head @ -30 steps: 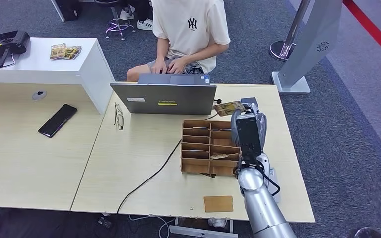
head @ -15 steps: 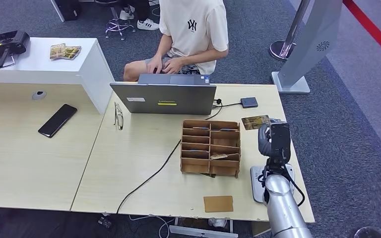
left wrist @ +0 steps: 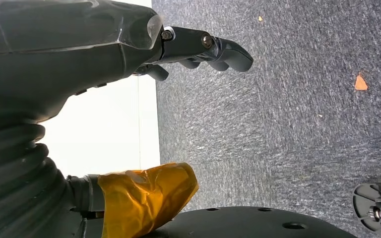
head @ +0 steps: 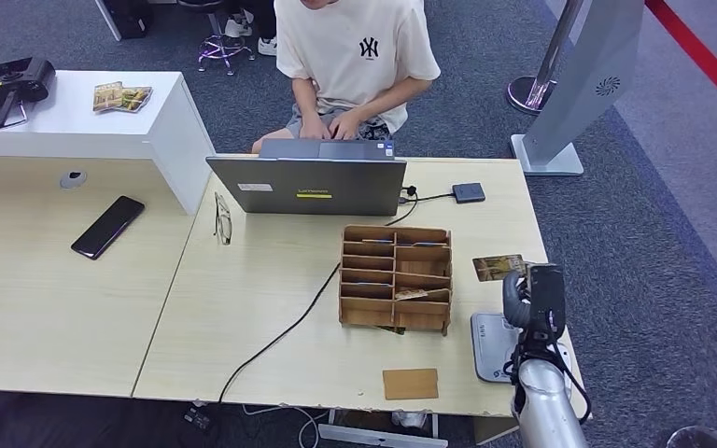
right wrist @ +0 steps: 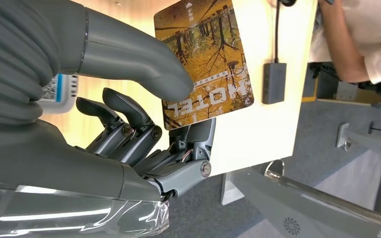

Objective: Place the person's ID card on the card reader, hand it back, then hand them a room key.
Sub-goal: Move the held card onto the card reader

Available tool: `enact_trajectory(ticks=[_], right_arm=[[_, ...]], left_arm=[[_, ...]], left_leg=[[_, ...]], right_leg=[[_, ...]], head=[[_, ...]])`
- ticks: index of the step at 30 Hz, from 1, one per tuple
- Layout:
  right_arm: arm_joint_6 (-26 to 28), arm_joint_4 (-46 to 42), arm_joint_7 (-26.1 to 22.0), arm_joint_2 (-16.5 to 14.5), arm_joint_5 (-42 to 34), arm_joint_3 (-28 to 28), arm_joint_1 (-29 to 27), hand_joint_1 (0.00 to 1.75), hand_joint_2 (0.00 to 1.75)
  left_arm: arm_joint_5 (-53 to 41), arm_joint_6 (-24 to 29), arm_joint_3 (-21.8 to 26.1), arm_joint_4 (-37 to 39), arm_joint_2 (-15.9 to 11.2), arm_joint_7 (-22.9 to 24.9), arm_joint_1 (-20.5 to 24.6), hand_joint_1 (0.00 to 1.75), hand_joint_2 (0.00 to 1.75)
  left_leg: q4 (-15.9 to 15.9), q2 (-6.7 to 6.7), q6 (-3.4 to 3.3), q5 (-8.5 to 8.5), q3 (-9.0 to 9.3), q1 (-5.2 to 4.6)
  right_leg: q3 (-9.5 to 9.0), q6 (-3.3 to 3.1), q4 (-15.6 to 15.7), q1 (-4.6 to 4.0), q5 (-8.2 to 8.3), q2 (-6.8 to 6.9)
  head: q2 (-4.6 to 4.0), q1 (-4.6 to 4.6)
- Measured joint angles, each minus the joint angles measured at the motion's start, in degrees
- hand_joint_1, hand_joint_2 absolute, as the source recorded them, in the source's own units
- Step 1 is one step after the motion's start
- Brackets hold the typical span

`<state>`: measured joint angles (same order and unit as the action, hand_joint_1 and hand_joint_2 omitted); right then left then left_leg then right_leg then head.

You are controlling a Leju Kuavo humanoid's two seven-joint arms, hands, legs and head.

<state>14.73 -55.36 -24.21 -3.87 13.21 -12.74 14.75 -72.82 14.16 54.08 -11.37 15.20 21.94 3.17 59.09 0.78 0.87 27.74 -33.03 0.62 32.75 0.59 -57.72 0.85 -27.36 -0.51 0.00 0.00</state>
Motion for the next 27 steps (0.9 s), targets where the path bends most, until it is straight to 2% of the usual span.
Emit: enact_trajectory(ticks=[11,19,27], right_arm=[[-2.52,-0.58,0.17,-0.01,-0.27,-0.27,-1.57,1.75,1.75],[-4.96,-5.04,1.06,-0.11,-2.06,-0.27,-5.68,1.75,1.75],[-5.11,-8.40,1.23,-0.11,-2.54,-0.43,-7.87,1.75,1.75]], left_arm=[[0.50,0.15,0.43,0.00,0.03,0.02,-0.03,0.00,1.75],[1.12,0.96,1.05,0.00,0.04,0.07,-0.08,0.00,1.75],[1.38,1.01,1.59,0.00,0.08,0.07,-0.11,0.00,1.75]], left_leg=[[0.00,0.00,0.00,0.00,0.00,0.00],[0.00,0.00,-0.02,0.02,-0.04,0.00],[0.00,-0.01,-0.02,0.02,-0.05,0.00]], right_leg=[[0.00,0.00,0.00,0.00,0.00,-0.01],[0.02,0.01,0.00,0.00,-0.02,0.00],[0.03,0.01,0.00,0.00,-0.01,-0.01]], head=[[0.00,0.00],[0.00,0.00],[0.00,0.00]])
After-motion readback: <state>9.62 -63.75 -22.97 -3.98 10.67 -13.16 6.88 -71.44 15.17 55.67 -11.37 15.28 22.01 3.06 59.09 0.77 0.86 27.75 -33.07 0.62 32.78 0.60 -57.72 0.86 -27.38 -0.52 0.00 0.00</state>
